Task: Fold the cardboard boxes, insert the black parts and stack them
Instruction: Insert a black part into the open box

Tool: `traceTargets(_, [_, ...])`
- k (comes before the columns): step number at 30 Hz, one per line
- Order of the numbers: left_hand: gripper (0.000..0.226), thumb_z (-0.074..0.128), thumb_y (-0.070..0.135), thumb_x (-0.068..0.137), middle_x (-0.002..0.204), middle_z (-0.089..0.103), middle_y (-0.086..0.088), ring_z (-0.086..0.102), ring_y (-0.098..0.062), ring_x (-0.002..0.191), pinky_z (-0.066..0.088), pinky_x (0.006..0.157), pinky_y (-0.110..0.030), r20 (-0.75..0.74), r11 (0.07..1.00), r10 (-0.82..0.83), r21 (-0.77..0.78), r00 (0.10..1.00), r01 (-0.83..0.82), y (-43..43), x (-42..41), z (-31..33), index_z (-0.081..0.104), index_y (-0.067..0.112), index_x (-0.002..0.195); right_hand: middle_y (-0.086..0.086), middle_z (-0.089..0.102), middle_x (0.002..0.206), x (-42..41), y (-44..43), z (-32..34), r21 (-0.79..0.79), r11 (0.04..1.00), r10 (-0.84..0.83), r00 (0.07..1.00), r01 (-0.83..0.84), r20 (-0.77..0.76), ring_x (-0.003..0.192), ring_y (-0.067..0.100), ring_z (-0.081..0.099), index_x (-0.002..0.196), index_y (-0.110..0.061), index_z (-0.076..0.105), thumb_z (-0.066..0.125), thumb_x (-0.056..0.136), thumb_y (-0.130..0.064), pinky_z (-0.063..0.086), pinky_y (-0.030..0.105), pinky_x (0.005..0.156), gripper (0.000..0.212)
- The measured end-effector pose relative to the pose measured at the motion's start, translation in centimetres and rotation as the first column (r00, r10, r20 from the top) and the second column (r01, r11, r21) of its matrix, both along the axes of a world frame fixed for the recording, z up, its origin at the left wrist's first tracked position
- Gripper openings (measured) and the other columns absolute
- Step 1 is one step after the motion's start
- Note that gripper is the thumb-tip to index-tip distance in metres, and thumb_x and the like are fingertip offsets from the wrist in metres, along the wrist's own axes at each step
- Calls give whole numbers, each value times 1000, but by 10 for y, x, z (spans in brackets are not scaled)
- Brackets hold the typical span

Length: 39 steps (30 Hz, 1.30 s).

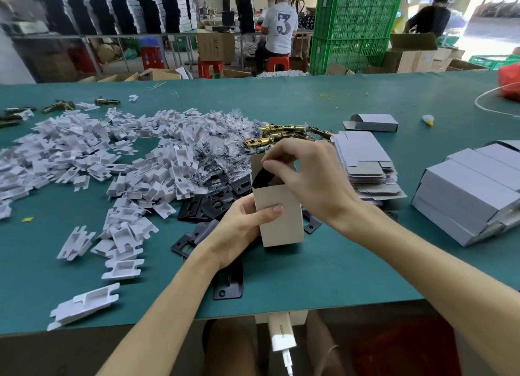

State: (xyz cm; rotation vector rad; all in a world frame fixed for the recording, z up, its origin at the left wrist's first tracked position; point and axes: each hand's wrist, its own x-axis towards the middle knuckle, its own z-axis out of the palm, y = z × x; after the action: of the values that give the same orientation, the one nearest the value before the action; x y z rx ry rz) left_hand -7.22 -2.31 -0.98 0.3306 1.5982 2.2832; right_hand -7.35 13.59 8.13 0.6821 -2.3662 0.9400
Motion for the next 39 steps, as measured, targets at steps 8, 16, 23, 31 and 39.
traceTargets(8, [53, 69, 12, 87, 117, 71, -16, 68, -29, 108, 56, 97, -41, 0, 1000, -1, -20, 1000, 1, 0, 0, 1, 56, -8, 134, -17, 68, 89, 9, 4, -14, 92, 991, -109, 992, 102, 71, 105, 4, 50, 94, -36, 73, 65, 95, -25, 25, 38, 99, 14])
traceTargets(16, [46, 64, 10, 95, 130, 67, -23, 66, -32, 115, 55, 103, -45, 17, 999, 47, 21, 999, -47, -1, -2, 0, 56, -4, 139, -15, 73, 102, 9, 20, -15, 146, 980, -125, 989, 136, -78, 113, 12, 55, 112, -25, 75, 64, 98, -17, 31, 38, 104, 19])
traceTargets(23, [46, 67, 21, 97, 134, 68, -20, 68, -34, 121, 59, 94, -40, 121, 963, 100, 238, 988, -127, -8, -9, -1, 60, 4, 139, -9, 72, 108, -13, 48, -37, -97, 981, -150, 971, 170, 184, 102, 9, 65, 119, -17, 69, 62, 97, -7, 52, 28, 94, 25])
traceTargets(31, [47, 56, 20, 104, 147, 59, -19, 48, -43, 142, 40, 118, -55, 61, 979, 67, 190, 996, -77, -11, -11, -4, 52, 3, 147, 4, 58, 137, -28, 44, -78, 544, 834, -321, 886, 96, 335, 128, 30, 45, 141, -21, 55, 64, 97, -40, 39, 43, 104, 48])
traceTargets(39, [43, 68, 2, 86, 128, 71, -15, 67, -26, 117, 53, 105, -39, -41, 999, -48, -27, 998, 47, -6, -5, -4, 66, 4, 129, 8, 60, 112, -35, 62, -79, 550, 833, -286, 897, 59, 337, 111, 30, 54, 121, -12, 63, 70, 93, -23, 44, 43, 91, 31])
